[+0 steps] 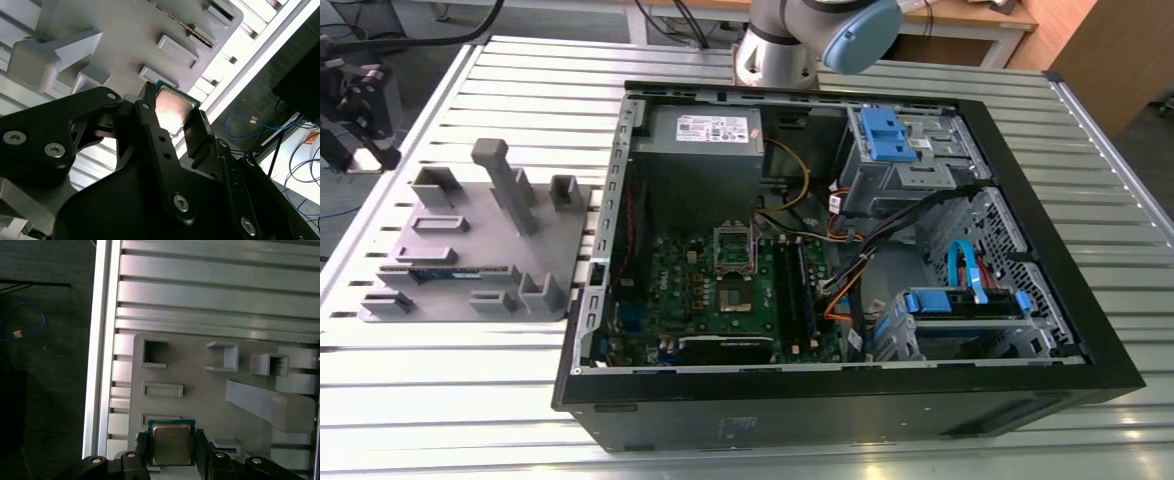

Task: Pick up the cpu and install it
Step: 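Pick up the cpu and move it towards the insertion slot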

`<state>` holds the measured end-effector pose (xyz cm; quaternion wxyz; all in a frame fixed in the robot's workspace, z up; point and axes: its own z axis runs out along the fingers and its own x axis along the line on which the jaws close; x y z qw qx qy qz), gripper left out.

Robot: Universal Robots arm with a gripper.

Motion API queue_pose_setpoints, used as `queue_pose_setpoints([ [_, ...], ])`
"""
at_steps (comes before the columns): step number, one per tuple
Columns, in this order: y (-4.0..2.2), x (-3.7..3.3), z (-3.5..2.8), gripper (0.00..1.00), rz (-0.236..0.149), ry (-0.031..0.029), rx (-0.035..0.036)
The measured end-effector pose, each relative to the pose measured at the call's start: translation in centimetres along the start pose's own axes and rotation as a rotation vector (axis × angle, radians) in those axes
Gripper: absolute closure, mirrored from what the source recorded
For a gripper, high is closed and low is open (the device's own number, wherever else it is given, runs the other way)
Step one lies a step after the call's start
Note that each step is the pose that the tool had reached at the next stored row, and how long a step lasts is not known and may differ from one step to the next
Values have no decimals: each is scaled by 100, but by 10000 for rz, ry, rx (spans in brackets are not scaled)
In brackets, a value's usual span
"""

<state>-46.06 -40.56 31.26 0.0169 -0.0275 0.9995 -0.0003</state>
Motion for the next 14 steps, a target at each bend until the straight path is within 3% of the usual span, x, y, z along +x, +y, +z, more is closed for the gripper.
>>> queue_pose_setpoints([
  [10, 0, -3, -92, 53, 0, -2, -1],
  [14, 0, -4, -102, 53, 1, -4, -2],
])
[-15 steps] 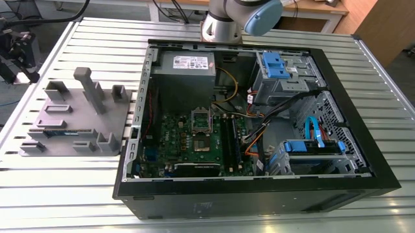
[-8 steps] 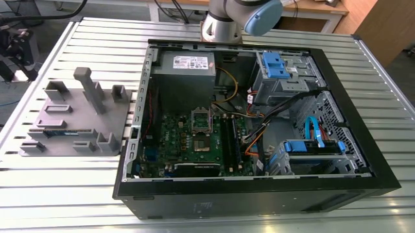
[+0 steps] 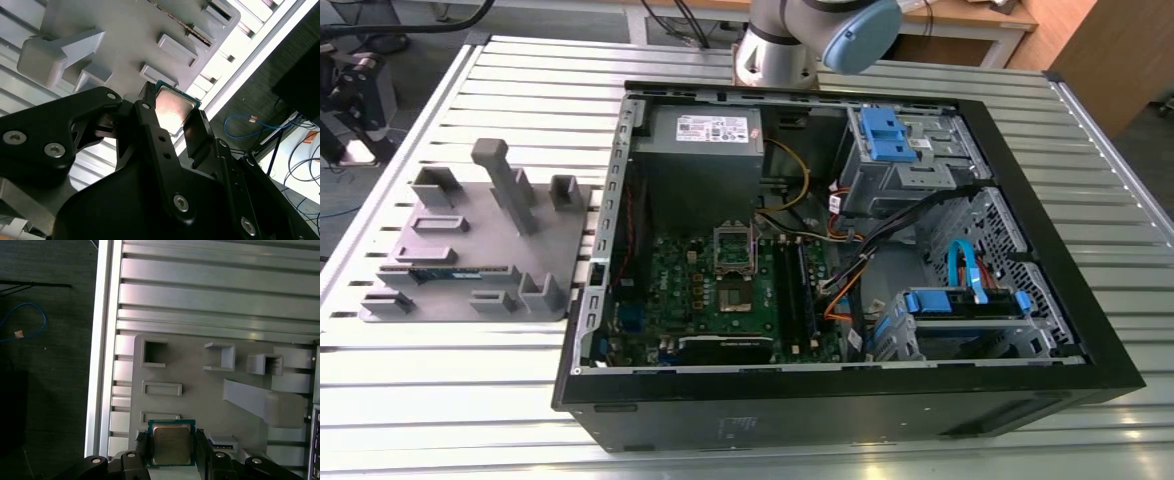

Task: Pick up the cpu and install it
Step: 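Pick up the cpu and move it towards the insertion slot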

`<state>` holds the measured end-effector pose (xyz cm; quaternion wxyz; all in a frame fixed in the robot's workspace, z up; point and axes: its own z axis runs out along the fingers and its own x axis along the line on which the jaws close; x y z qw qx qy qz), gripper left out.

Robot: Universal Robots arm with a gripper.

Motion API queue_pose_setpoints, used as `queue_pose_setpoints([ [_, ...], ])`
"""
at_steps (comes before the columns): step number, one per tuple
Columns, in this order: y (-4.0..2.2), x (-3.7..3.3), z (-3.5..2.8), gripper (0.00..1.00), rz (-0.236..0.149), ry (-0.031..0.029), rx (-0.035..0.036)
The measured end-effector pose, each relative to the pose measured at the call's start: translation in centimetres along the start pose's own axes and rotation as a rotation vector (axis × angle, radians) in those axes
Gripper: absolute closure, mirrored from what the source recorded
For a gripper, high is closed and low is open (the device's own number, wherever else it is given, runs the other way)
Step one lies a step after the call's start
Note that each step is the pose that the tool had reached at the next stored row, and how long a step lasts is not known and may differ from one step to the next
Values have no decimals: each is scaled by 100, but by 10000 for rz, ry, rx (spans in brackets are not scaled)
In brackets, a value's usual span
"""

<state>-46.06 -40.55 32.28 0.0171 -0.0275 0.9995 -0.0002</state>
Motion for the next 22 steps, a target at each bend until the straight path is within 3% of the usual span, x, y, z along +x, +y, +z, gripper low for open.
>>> queue_pose_setpoints([
  [13, 0, 0, -12, 53, 0, 5, 2],
  [22, 0, -4, -119, 53, 0, 3, 1],
])
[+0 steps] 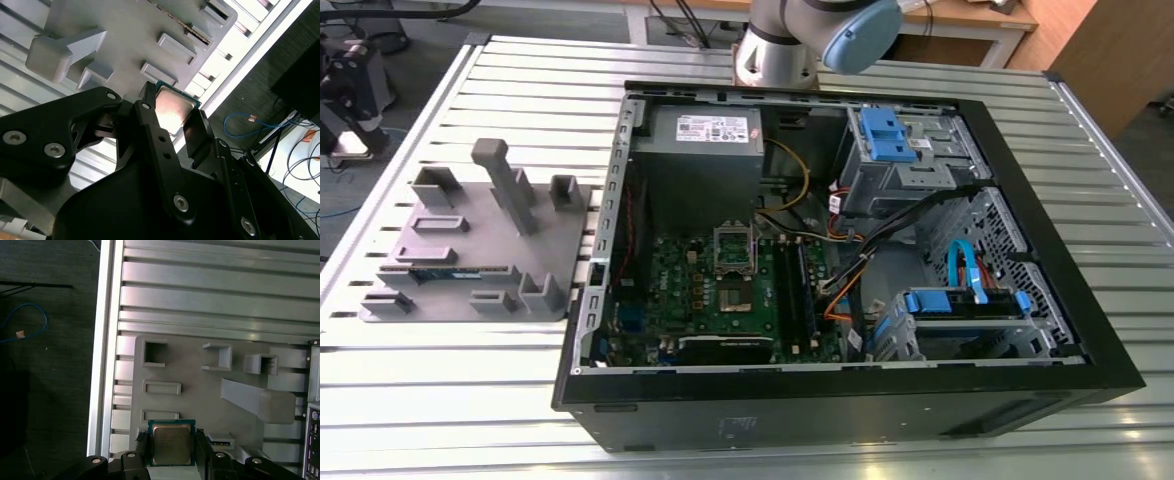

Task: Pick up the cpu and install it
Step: 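Pick up the cpu and move it towards the insertion slot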

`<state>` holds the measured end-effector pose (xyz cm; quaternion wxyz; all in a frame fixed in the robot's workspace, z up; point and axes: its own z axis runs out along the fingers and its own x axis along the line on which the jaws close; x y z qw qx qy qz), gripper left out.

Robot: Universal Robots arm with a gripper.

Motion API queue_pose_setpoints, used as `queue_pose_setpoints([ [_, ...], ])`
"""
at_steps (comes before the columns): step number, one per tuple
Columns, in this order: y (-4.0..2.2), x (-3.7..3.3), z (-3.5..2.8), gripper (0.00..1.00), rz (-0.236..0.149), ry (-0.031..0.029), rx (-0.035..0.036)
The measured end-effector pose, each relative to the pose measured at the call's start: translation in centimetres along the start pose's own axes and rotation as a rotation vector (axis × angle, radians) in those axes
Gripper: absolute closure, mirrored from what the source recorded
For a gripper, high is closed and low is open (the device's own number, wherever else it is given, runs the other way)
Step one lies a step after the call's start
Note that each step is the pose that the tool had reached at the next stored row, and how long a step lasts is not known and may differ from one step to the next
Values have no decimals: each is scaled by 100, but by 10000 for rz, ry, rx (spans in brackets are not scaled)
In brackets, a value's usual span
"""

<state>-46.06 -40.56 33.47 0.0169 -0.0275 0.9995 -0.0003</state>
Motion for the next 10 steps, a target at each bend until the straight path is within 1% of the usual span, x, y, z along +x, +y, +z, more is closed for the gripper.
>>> queue_pose_setpoints([
  [4, 0, -1, -35, 53, 0, -1, 0],
  [10, 0, -1, -43, 53, 0, -1, 0],
])
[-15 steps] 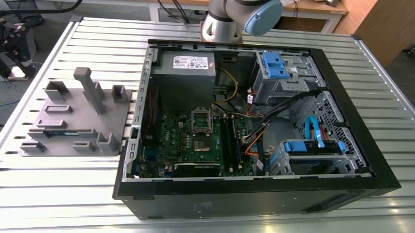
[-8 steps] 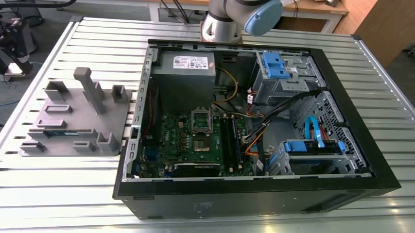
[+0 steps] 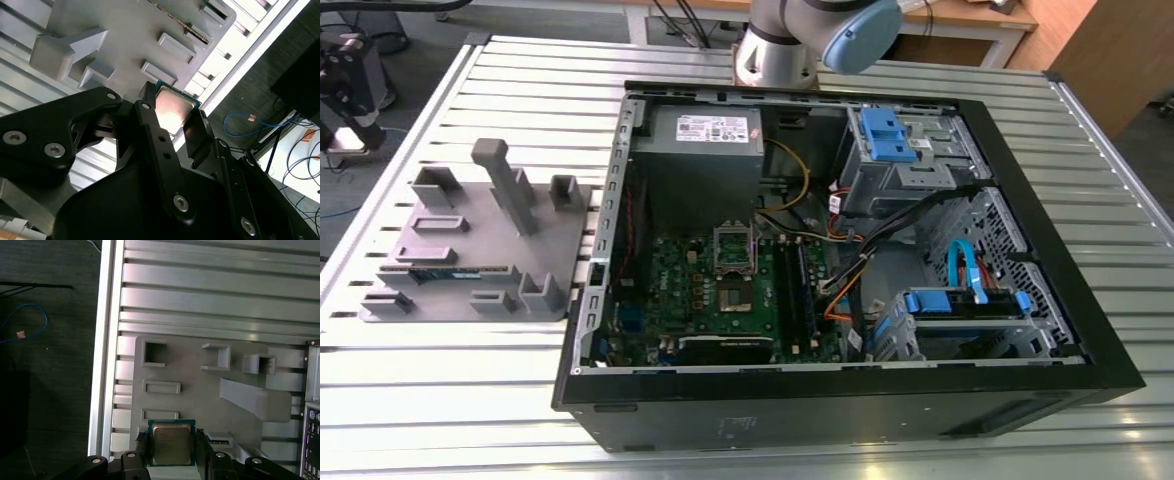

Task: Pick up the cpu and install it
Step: 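Pick up the cpu and move it towards the insertion slot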

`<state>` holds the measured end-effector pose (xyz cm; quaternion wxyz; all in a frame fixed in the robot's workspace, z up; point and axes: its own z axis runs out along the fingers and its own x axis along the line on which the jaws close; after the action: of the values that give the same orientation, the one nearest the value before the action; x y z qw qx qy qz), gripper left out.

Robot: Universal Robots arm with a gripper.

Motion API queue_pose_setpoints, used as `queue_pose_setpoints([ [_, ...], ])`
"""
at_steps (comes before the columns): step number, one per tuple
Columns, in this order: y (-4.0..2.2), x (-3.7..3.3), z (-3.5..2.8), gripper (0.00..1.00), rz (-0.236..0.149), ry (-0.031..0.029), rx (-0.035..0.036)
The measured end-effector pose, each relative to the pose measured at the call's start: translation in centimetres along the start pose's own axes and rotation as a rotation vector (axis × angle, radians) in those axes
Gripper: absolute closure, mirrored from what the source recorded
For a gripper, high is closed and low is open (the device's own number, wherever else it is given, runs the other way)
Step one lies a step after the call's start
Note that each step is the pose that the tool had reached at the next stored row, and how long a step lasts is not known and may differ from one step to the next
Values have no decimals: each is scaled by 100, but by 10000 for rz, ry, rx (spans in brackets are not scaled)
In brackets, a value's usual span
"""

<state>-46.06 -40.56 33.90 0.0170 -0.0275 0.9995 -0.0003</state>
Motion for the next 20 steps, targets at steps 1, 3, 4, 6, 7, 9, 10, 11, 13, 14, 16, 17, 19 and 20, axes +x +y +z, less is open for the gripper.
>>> queue_pose_setpoints([
  [1, 0, 0, -1, 53, 0, 1, 1],
  [3, 0, 0, -3, 53, 0, 2, 1],
  [4, 0, 0, -7, 53, 0, 3, 1],
  [6, 0, 0, -14, 53, 0, 2, 1],
  [7, 0, -1, -20, 53, 0, 2, 1],
  [9, 0, -1, -34, 53, 0, 2, 1],
  [10, 0, -2, -42, 53, 0, 2, 1],
  [11, 0, -2, -49, 53, 0, 1, 0],
  [13, 0, -2, -63, 53, 0, 0, 0],
  [14, 0, -2, -72, 53, 0, 1, 1],
  [16, 0, -3, -87, 53, 0, 0, 0],
  [17, 0, -3, -93, 53, 0, 1, 0],
  [19, 0, -3, -99, 53, 0, -1, 0],
  [20, 0, -4, -100, 53, 0, -1, -1],
])
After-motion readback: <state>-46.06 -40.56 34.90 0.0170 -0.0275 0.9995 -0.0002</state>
